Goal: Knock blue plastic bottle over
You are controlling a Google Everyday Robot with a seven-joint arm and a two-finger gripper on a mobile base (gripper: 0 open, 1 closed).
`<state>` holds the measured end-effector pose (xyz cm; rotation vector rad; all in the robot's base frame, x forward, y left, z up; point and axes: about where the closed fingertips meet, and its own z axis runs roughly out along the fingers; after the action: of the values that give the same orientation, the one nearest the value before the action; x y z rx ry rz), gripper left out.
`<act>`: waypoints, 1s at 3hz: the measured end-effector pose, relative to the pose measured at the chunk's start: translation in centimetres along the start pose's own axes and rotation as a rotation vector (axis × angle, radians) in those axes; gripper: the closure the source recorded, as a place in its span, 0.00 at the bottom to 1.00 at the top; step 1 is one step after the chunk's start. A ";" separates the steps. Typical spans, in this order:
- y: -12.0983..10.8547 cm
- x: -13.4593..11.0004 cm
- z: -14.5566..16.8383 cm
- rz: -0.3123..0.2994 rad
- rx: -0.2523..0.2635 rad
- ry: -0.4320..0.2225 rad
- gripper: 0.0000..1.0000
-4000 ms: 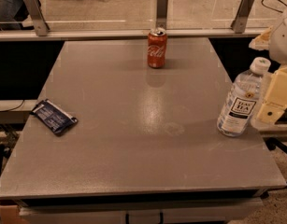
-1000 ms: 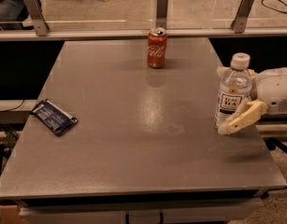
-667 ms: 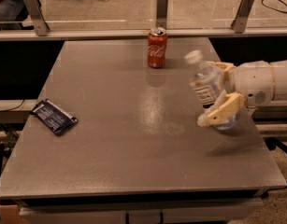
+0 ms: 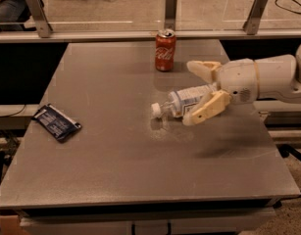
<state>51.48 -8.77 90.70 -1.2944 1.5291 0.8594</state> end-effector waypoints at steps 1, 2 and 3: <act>-0.1 0.0 0.2 0.007 0.000 0.007 0.00; -1.2 -0.1 -1.9 -0.015 0.031 0.034 0.00; -3.4 0.2 -6.6 -0.054 0.102 0.069 0.00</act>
Offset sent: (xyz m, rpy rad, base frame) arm 0.0174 -0.0577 0.0191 -0.0850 -0.0549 -0.0709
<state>53.44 -15.60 92.81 -1.2967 1.5639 0.6997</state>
